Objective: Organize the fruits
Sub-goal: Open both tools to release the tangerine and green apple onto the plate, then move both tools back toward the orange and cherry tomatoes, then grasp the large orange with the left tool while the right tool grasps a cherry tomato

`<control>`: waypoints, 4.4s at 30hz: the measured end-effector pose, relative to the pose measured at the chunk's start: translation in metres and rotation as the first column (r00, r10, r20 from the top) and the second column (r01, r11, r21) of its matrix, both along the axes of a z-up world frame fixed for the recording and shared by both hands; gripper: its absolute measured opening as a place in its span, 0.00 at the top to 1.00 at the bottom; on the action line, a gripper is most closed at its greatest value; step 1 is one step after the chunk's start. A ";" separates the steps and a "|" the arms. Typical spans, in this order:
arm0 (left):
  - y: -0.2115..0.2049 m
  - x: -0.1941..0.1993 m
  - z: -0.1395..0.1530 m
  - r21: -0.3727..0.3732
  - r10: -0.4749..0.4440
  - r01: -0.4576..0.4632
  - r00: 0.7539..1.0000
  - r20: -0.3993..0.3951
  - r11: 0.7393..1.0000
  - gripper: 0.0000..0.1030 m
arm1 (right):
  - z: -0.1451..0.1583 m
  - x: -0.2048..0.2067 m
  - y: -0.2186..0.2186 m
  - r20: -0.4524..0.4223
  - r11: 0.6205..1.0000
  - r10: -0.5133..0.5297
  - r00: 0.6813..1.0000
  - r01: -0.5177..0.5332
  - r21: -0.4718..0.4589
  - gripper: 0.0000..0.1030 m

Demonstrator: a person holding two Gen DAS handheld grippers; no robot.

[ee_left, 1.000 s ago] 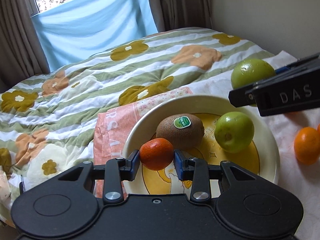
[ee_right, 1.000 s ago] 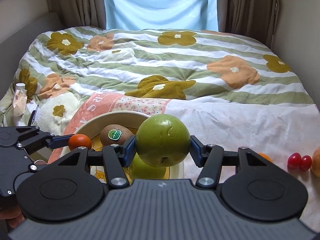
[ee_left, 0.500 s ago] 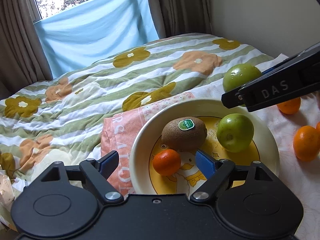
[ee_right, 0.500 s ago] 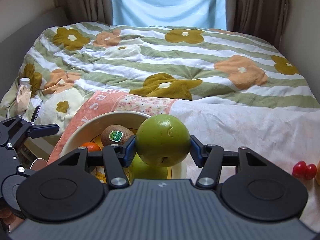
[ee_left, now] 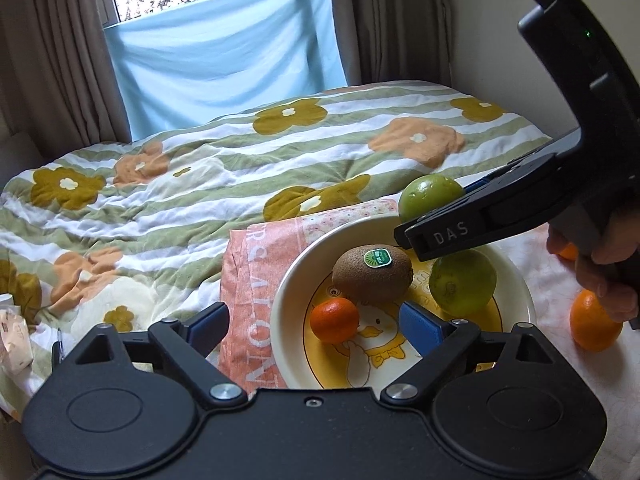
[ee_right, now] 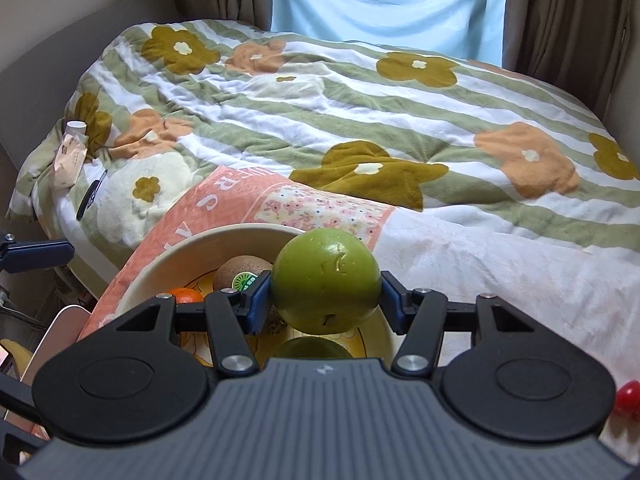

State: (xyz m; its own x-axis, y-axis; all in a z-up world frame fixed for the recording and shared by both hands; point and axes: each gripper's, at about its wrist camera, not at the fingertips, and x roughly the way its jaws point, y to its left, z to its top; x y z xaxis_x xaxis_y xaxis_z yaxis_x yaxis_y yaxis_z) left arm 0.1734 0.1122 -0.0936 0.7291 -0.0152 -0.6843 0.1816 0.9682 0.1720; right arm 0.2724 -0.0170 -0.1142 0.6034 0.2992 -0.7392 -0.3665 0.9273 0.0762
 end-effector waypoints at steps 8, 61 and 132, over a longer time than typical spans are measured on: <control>0.000 -0.006 0.000 -0.004 0.038 -0.038 0.999 -0.002 0.999 0.08 | 0.004 -0.004 -0.006 0.059 1.000 -0.003 0.998 0.002 0.023 0.00; -0.151 -0.056 0.054 -0.034 -0.148 0.152 0.985 0.086 0.988 0.08 | 0.056 -0.140 -0.237 0.114 0.965 -0.257 0.960 0.261 -0.022 0.00; -0.251 0.024 -0.024 -0.010 -0.058 0.057 0.995 -0.087 0.998 0.36 | -0.038 -0.027 -0.272 0.000 0.886 0.417 0.909 -0.406 -0.223 0.52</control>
